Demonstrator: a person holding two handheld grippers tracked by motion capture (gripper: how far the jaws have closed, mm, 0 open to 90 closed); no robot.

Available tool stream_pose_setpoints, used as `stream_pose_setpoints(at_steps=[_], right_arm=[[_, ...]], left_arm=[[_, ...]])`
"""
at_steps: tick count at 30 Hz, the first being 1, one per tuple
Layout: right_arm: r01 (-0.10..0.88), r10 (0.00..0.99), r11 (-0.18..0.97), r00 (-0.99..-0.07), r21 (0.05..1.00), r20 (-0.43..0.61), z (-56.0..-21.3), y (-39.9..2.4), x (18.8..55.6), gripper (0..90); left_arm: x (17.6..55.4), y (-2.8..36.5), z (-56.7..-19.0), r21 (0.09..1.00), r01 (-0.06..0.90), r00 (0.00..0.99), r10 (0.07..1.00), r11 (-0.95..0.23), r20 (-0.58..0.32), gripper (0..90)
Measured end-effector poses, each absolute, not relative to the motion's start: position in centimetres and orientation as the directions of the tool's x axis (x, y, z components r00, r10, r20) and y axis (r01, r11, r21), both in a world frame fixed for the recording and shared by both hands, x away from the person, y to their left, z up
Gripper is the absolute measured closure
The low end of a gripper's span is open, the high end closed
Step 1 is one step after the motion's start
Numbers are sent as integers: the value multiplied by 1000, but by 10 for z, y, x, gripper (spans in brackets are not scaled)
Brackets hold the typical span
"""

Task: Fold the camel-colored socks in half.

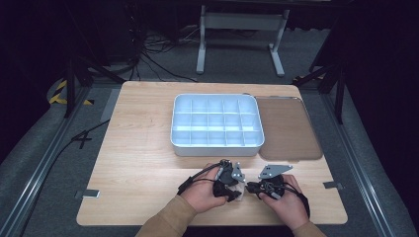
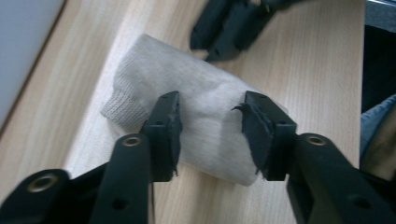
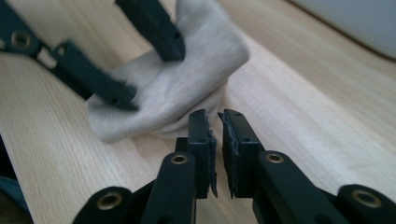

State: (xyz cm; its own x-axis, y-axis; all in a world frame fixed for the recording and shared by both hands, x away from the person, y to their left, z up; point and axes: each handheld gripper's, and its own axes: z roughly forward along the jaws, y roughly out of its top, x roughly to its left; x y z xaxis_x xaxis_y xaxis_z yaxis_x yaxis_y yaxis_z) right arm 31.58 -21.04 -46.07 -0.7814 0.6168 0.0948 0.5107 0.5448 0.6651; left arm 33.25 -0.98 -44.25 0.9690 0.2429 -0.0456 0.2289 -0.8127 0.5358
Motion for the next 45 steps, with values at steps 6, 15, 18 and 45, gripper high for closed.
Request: stream_pose_setpoints(at_steps=[6,15,18,45], right_arm=[[510,638,497,-763,702,103,-449,-212,315,760],[524,632,445,-758,726,159,-444,-200,312,688],[533,637,440,-752,723,167,-448,-197,313,656],[665,705,370,-656,649,270,-470,-192,322,387]], left_arm=[[331,-9,-444,537,226,970,240,-812,-46,515],[332,-6,-445,542,236,968,241,-807,-63,493],[332,-6,-446,547,240,967,246,-802,-64,493],[330,-1,-448,559,265,963,246,-786,-110,425]])
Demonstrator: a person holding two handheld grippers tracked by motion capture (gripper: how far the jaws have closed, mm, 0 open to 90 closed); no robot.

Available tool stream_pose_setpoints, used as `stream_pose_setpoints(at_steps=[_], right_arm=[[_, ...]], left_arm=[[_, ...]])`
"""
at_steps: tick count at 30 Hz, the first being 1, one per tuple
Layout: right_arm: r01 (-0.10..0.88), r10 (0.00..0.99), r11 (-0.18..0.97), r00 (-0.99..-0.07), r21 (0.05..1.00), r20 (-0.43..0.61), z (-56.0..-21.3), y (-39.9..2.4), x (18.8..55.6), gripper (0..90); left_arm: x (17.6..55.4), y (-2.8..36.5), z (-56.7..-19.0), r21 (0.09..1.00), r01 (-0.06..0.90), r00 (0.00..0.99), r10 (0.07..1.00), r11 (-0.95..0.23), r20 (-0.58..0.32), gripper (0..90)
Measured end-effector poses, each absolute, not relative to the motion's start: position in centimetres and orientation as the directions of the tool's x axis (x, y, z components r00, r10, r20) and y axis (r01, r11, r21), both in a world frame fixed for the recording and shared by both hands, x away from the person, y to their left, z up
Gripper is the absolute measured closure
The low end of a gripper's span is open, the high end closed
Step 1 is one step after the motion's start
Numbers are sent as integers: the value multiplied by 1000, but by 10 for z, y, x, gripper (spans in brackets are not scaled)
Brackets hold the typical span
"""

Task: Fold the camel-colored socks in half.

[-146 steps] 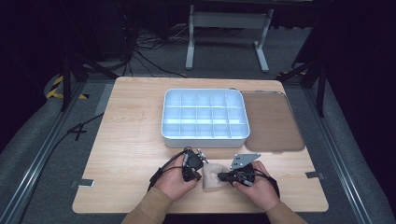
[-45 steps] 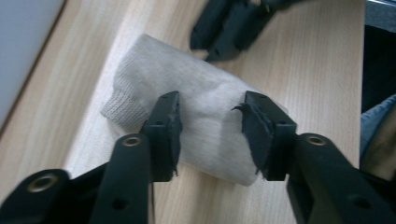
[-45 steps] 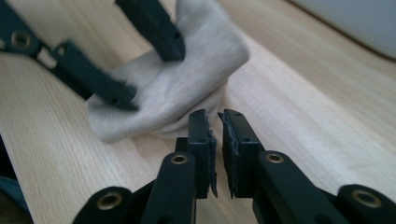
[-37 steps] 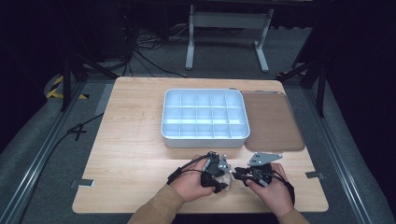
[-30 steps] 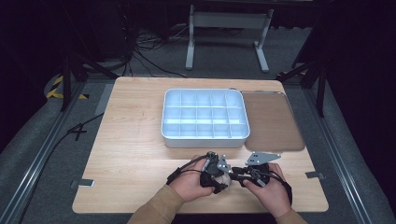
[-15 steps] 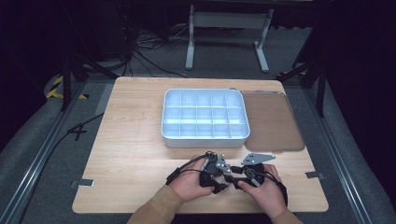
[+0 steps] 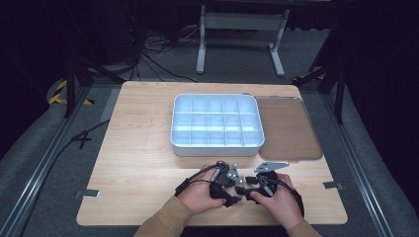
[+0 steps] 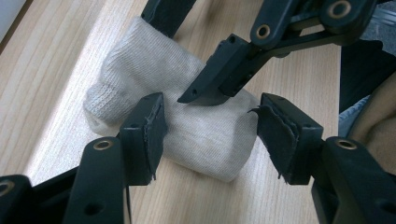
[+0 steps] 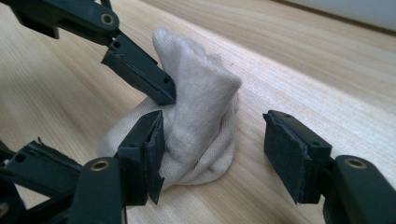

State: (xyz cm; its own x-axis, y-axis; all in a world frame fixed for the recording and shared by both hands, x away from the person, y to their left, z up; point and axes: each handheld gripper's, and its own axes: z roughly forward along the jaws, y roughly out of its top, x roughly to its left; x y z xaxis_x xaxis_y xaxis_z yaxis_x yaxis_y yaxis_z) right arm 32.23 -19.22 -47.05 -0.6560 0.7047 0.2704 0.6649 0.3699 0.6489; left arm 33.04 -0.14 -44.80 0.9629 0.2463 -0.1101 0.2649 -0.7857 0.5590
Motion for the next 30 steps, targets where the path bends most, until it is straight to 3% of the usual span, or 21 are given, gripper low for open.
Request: stream_pose_setpoints(at_steps=[5,6,17,22,30], right_arm=[[664,690,376,-666,646,283,-471,-192,324,428],[668,676,376,-672,642,303,-471,-192,324,489],[680,633,380,-685,627,360,-472,-186,327,619],[652,616,418,-715,633,330,-467,-183,325,729],[612,610,457,-744,646,273,-462,-180,323,771]], left_arm=[[330,0,-448,559,272,961,252,-783,-115,423],[329,1,-448,560,274,960,254,-782,-115,422],[328,12,-447,561,289,956,266,-775,-125,420],[329,20,-444,557,302,951,285,-774,-120,420],[331,32,-439,560,331,940,316,-760,-127,418]])
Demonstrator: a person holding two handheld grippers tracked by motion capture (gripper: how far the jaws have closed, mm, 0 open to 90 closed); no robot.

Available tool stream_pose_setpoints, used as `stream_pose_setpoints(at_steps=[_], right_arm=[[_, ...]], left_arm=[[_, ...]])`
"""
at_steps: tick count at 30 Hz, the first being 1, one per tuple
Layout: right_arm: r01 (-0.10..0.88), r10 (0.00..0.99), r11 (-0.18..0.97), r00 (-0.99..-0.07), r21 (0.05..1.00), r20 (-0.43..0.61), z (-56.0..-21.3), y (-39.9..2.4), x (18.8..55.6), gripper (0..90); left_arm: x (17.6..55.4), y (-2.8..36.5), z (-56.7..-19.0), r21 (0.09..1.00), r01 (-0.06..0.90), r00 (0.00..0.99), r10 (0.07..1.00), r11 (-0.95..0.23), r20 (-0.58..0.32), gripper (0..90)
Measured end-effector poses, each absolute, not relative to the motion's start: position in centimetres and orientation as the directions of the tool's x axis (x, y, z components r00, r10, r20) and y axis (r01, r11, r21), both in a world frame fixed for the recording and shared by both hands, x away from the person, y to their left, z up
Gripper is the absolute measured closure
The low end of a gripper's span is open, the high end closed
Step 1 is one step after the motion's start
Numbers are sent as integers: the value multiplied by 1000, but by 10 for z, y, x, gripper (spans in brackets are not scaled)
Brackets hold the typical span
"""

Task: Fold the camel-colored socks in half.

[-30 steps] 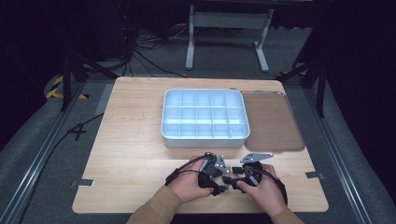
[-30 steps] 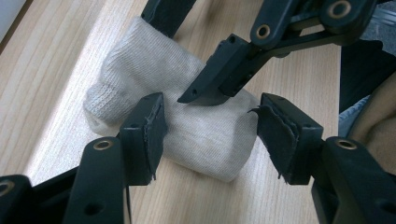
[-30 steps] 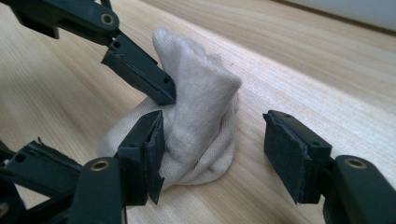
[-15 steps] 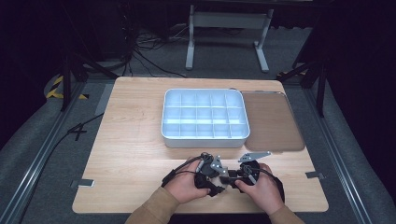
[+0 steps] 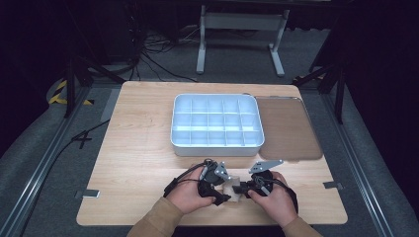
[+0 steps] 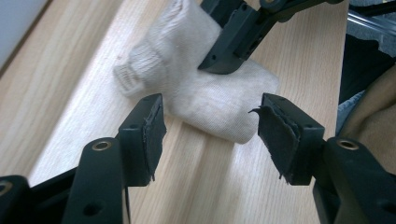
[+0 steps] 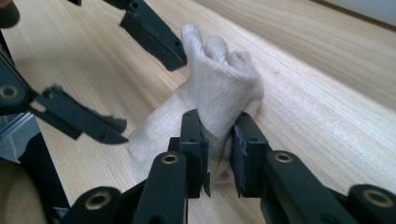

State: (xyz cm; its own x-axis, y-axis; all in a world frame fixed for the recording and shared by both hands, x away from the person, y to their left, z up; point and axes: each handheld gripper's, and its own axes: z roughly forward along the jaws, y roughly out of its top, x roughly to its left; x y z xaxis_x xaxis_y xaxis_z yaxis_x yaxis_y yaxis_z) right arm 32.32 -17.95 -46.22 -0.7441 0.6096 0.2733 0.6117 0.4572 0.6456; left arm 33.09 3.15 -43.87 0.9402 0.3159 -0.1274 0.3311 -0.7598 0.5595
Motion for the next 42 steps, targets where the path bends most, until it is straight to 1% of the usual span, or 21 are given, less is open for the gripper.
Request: stream_pose_setpoints(at_steps=[2,7,14,17,22,26,30,34,42], right_arm=[[607,607,462,-748,646,268,-461,-179,323,774],[613,604,460,-746,643,279,-456,-179,322,775],[613,613,455,-742,646,272,-446,-182,323,775],[605,615,462,-745,648,257,-439,-184,324,776],[598,622,470,-746,649,237,-426,-185,327,776],[604,621,473,-745,642,244,-420,-186,330,775],[598,623,487,-749,637,227,-411,-187,334,775],[592,628,493,-749,637,210,-401,-188,340,775],[592,643,496,-742,636,189,-381,-194,349,774]], left_arm=[[332,35,-437,566,330,940,315,-756,-127,418],[335,49,-430,571,355,929,351,-741,-122,429],[337,66,-422,586,366,920,378,-723,-108,427],[334,74,-420,575,365,918,385,-732,-91,425],[332,90,-417,573,383,910,404,-725,-96,424],[333,98,-413,588,396,901,422,-705,-101,424],[334,104,-409,574,402,895,438,-713,-84,420],[335,110,-405,580,410,886,460,-704,-67,419],[336,122,-399,589,427,873,484,-686,-70,416]])
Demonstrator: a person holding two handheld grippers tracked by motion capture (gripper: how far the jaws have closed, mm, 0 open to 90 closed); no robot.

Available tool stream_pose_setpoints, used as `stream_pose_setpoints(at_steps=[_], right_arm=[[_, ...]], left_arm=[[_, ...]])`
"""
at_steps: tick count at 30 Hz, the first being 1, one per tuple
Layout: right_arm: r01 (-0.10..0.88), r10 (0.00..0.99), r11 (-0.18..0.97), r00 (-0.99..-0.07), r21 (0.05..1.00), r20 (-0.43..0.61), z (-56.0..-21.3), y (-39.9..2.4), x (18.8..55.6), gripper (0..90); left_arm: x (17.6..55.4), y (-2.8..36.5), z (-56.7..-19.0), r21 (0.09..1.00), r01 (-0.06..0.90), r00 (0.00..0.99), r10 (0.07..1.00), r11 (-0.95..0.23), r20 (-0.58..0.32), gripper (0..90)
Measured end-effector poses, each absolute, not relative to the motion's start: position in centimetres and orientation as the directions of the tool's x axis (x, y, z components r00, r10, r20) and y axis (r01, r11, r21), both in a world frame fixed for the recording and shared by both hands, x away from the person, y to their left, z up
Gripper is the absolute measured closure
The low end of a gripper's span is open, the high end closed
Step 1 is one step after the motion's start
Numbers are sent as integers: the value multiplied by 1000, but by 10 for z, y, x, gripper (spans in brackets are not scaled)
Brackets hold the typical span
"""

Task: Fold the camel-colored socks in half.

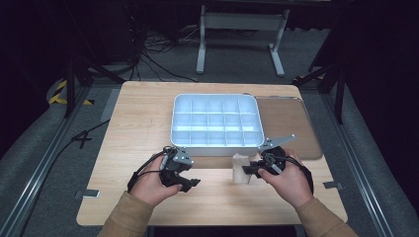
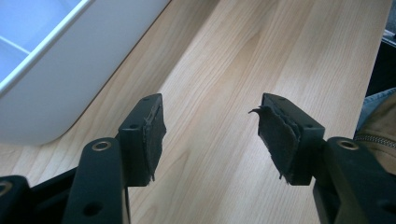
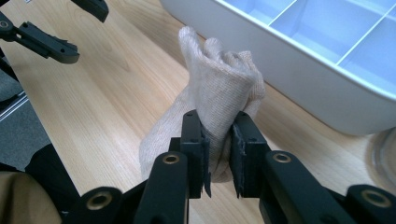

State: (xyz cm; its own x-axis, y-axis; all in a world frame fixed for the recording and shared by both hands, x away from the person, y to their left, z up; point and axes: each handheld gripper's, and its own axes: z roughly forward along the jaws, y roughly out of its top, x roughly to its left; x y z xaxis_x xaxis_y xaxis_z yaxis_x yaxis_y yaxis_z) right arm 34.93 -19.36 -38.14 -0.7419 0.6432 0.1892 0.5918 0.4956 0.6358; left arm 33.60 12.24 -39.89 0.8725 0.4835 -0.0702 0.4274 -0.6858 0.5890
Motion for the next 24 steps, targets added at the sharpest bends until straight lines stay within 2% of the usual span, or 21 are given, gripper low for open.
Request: stream_pose_setpoints(at_steps=[24], right_arm=[[554,617,526,-771,646,159,-349,-207,373,770]], left_arm=[[336,138,-391,618,444,857,510,-649,-80,397]])
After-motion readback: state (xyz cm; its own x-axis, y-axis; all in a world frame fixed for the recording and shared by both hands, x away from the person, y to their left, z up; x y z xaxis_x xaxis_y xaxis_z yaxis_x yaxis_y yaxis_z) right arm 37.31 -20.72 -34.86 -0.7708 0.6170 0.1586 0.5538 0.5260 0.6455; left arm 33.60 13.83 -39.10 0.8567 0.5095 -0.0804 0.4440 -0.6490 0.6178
